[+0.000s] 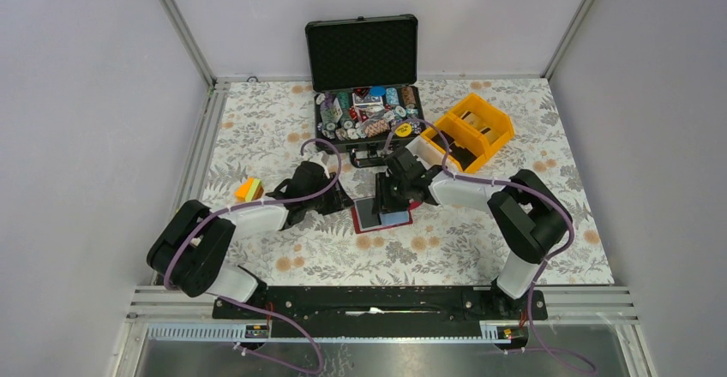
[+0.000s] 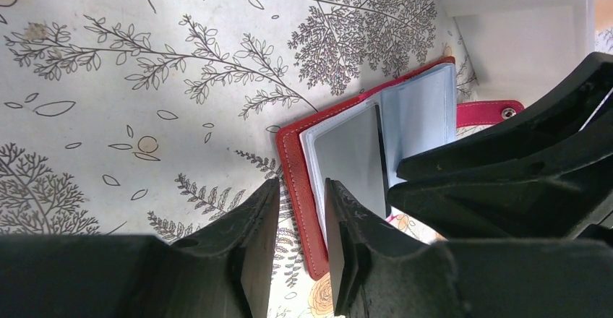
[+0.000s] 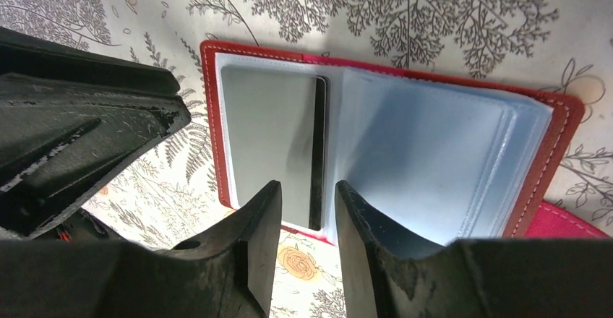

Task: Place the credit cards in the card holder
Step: Insert the credit card into the card holder.

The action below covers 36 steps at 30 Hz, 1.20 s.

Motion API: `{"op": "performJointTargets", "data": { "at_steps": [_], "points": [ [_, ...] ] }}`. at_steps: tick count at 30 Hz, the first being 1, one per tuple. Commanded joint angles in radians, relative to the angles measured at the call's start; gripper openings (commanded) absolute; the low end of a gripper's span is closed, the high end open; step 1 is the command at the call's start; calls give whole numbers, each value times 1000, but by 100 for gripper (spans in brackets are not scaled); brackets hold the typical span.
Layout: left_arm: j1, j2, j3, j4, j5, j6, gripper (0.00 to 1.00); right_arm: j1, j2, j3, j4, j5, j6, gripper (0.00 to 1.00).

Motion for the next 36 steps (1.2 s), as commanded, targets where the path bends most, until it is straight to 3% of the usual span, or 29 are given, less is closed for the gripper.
{"op": "performJointTargets", "data": {
  "at_steps": [1, 27, 30, 36],
  "points": [
    [-8, -23, 0, 41, 19, -13, 32, 14, -46, -27, 11, -26, 33, 40],
    [-38, -19, -39, 82, 29, -57, 31, 59, -34, -22, 98, -86, 97, 33],
    [-36, -63, -20, 14, -6, -28, 34, 59, -92, 0, 26, 1, 56, 39],
    [-11, -162, 23, -118, -62, 36, 52, 30, -217, 82, -189, 208, -75, 54]
  ]
}}
